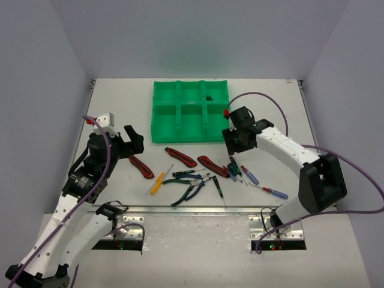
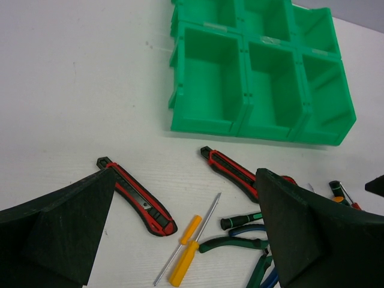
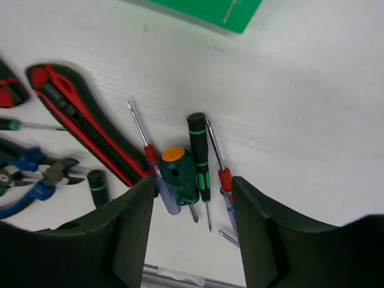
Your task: Sort the tools into containers
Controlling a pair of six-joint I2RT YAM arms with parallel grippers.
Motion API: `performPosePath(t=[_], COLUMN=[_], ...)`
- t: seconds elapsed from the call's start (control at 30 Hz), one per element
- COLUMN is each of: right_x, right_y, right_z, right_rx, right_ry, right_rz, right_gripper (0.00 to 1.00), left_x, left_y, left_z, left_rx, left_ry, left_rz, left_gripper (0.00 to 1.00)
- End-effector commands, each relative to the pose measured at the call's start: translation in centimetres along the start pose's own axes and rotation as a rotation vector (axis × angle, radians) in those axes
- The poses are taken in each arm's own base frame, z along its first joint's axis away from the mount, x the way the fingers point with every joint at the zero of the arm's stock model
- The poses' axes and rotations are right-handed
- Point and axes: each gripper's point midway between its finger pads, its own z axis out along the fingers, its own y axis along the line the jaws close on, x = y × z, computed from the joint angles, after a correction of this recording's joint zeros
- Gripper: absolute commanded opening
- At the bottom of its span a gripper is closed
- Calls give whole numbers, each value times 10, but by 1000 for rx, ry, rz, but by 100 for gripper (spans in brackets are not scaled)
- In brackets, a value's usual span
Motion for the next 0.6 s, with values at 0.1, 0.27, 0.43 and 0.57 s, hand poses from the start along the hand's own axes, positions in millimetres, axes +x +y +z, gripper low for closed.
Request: performPosePath(t=[0.1, 0.27, 0.43, 0.57], right_x=[38, 53, 57, 67], right_y=[0, 13, 20, 16], right_z=[24, 39, 46, 55], right_rx=[13, -26, -41, -14], right_ry=[104, 144, 165, 199], right_rz=[8, -1, -13, -15], right_gripper=[48, 40, 39, 36], left_x=[-7, -6, -6, -7], left_y=[-9, -9, -9, -9], left_z=[2, 5, 3, 3], left_rx=[38, 35, 35, 35], left_ry=[-25, -16, -20, -24], left_rz=[6, 8, 9, 7], left_gripper=[100, 100, 100, 100])
